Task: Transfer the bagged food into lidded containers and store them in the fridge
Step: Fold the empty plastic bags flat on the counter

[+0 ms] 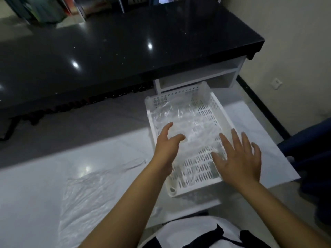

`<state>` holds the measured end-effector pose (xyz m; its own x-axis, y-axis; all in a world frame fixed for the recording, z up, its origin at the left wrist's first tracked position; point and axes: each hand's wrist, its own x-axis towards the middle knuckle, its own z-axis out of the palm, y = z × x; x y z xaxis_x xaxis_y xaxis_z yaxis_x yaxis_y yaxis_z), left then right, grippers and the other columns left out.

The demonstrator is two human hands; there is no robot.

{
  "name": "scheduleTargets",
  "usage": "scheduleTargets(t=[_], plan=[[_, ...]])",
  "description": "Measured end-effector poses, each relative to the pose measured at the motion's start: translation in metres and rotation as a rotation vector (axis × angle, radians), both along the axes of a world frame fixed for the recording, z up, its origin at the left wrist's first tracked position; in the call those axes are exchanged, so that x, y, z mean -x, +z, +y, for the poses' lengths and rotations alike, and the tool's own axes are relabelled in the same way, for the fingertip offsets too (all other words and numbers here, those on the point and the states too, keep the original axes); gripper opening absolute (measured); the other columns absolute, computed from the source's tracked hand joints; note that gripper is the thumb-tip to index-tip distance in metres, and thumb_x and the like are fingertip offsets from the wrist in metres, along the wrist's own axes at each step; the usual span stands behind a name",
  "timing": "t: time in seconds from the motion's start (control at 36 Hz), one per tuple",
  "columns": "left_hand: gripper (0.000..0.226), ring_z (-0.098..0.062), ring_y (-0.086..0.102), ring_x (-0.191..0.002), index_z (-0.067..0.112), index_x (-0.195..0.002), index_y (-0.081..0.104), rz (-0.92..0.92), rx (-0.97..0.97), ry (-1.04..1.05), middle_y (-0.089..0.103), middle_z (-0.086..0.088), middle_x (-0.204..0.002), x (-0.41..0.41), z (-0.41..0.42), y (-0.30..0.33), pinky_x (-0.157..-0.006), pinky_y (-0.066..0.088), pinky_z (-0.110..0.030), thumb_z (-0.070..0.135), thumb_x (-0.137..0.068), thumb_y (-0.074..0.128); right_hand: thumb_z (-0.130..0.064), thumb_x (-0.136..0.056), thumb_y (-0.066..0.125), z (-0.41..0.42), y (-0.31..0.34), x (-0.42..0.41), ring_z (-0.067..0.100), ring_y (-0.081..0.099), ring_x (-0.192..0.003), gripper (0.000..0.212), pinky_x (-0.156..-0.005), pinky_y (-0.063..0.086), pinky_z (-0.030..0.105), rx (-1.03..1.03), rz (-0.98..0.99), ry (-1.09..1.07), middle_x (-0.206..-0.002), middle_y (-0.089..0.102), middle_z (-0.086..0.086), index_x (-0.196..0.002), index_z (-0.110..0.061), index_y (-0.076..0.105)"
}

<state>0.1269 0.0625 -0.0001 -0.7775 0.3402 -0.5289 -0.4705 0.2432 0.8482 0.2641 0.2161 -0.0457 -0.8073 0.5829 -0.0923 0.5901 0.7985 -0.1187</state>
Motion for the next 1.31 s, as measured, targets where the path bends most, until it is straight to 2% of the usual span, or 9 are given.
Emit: scheduleTargets(t=[0.31, 0.42, 0.5, 0.64, 0.81, 0.94, 1.06, 1.14, 1.31], plan=[[0.04, -0.019, 0.06, -0.121, 0.021, -0.134, 0.062, 0.119, -0.063, 0.199, 0.056, -0.003, -0.142, 0.02, 0.029, 0.017, -0.107, 0.049, -0.041, 0.009, -0.095, 0.062, -0.056, -0.091, 0.047, 0.011, 0.009, -0.01, 0.032, 0.023, -0.149, 0.063, -0.116, 0.018, 0.057, 0.272, 0.215, 0.081, -0.161, 0.031, 0.007, -0.148, -0.029, 0.045], [0.036, -0.013, 0.067, -0.114, 0.032, -0.123, 0.071, 0.296, -0.099, 0.299, 0.064, 0.007, -0.134, -0.001, -0.015, 0.047, -0.098, 0.056, -0.036, 0.015, -0.091, 0.068, -0.053, -0.09, 0.055, 0.009, 0.036, -0.008, 0.022, 0.009, -0.153, 0.064, -0.121, 0.008, 0.048, 0.58, 0.331, 0.051, -0.165, 0.02, -0.003, -0.149, -0.038, 0.037], [0.037, -0.014, 0.068, -0.113, 0.014, -0.13, 0.066, 0.411, -0.094, 0.425, 0.07, 0.019, -0.12, -0.024, -0.063, 0.058, -0.097, 0.055, -0.041, 0.01, -0.093, 0.063, -0.051, -0.092, 0.058, -0.011, 0.06, -0.003, 0.009, 0.006, -0.152, 0.06, -0.122, 0.009, 0.047, 0.678, 0.399, 0.148, -0.164, 0.018, -0.014, -0.148, -0.047, 0.036], [0.054, -0.024, 0.067, -0.116, 0.02, -0.135, 0.063, 0.382, -0.168, 0.662, 0.07, 0.001, -0.126, -0.061, -0.131, 0.042, -0.092, 0.057, -0.041, 0.026, -0.082, 0.069, -0.049, -0.086, 0.054, -0.062, 0.087, 0.021, -0.002, -0.005, -0.15, 0.064, -0.123, 0.007, 0.051, 0.812, 0.364, 0.441, -0.163, 0.009, -0.025, -0.144, -0.057, 0.029], [0.053, -0.017, 0.066, -0.117, 0.031, -0.141, 0.056, 0.306, -0.158, 0.851, 0.07, 0.01, -0.125, -0.104, -0.17, -0.007, -0.098, 0.052, -0.039, 0.031, -0.089, 0.063, -0.056, -0.09, 0.047, -0.135, 0.086, 0.053, 0.002, -0.012, -0.151, 0.065, -0.121, -0.006, 0.036, 0.743, 0.249, 0.799, -0.164, 0.0, -0.02, -0.15, -0.05, 0.024], [0.072, -0.015, 0.063, -0.12, 0.048, -0.143, 0.048, -0.001, -0.264, 0.886, 0.063, 0.002, -0.127, -0.125, -0.187, -0.038, -0.098, 0.05, -0.036, 0.046, -0.075, 0.071, -0.063, -0.092, 0.028, -0.202, 0.055, 0.082, 0.012, -0.016, -0.152, 0.066, -0.122, -0.007, 0.047, 0.557, 0.017, 0.961, -0.167, -0.008, -0.013, -0.154, -0.048, 0.011], [0.061, -0.031, 0.064, -0.111, 0.047, -0.147, 0.041, -0.037, -0.285, 0.879, 0.064, -0.016, -0.114, -0.135, -0.202, -0.052, -0.099, 0.053, -0.043, 0.038, -0.092, 0.065, -0.056, -0.101, 0.023, -0.248, 0.005, 0.099, 0.02, -0.015, -0.153, 0.059, -0.121, -0.005, 0.055, 0.404, -0.154, 0.972, -0.168, -0.008, -0.006, -0.156, -0.043, 0.007], [0.068, -0.026, 0.067, -0.112, 0.05, -0.141, 0.048, 0.004, -0.321, 0.96, 0.063, -0.002, -0.126, -0.138, -0.219, -0.059, -0.093, 0.056, -0.041, 0.042, -0.079, 0.074, -0.055, -0.102, 0.018, -0.263, -0.033, 0.108, 0.025, -0.018, -0.152, 0.061, -0.12, -0.007, 0.058, 0.251, -0.215, 0.985, -0.168, -0.012, -0.002, -0.158, -0.039, 0.001], [0.032, -0.023, 0.062, -0.123, 0.035, -0.131, 0.065, 0.009, -0.437, 1.128, 0.05, -0.002, -0.147, -0.136, -0.266, -0.066, -0.101, 0.051, -0.04, 0.029, -0.101, 0.055, -0.062, -0.098, 0.008, -0.266, -0.072, 0.107, 0.026, -0.023, -0.151, 0.066, -0.118, -0.013, 0.058, 0.161, -0.245, 0.982, -0.167, -0.016, -0.001, -0.156, -0.039, -0.009]])
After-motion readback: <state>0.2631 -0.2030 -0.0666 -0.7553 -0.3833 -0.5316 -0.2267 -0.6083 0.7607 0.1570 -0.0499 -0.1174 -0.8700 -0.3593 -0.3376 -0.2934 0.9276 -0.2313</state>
